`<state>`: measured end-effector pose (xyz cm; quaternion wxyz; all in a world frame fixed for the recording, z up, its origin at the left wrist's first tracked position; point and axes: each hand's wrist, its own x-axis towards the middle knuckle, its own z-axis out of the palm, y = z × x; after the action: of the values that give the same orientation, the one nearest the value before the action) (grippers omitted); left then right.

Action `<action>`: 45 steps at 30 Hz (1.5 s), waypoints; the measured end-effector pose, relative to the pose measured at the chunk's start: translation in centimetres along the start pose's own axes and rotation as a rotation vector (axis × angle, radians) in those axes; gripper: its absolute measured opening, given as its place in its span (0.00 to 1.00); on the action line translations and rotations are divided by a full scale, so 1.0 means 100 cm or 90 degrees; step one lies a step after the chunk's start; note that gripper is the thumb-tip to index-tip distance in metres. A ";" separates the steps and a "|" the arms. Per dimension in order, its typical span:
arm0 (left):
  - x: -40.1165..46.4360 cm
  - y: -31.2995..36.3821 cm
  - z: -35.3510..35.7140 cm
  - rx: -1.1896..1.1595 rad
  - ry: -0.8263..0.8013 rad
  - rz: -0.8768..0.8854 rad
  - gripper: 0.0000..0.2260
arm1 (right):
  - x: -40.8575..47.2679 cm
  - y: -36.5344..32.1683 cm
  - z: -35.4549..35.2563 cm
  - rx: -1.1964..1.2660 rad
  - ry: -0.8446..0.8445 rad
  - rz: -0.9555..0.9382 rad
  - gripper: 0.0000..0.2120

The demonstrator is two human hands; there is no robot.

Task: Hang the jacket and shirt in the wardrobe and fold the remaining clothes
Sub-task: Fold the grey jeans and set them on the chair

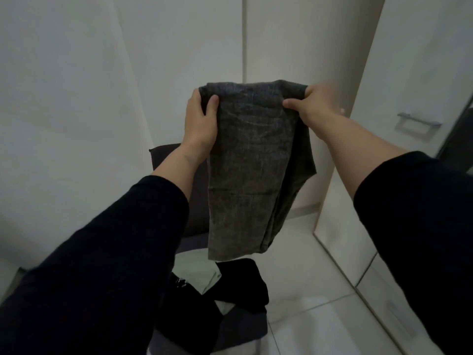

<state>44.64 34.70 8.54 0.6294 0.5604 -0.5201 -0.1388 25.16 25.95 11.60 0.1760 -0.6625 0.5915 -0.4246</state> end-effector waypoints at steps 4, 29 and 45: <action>-0.019 0.009 -0.005 0.044 0.033 0.005 0.18 | -0.013 -0.001 0.005 0.096 0.008 -0.030 0.13; -0.135 -0.074 -0.042 0.065 0.172 -0.283 0.13 | -0.121 0.044 0.096 0.209 -0.242 -0.011 0.15; -0.019 -0.330 -0.057 0.147 0.138 -0.468 0.15 | -0.037 0.113 0.337 0.145 -0.317 0.201 0.14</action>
<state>61.91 28.28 -19.46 0.5220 0.7877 -0.2273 -0.2353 44.15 17.61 -17.45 0.4524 -0.6222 0.5743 -0.2800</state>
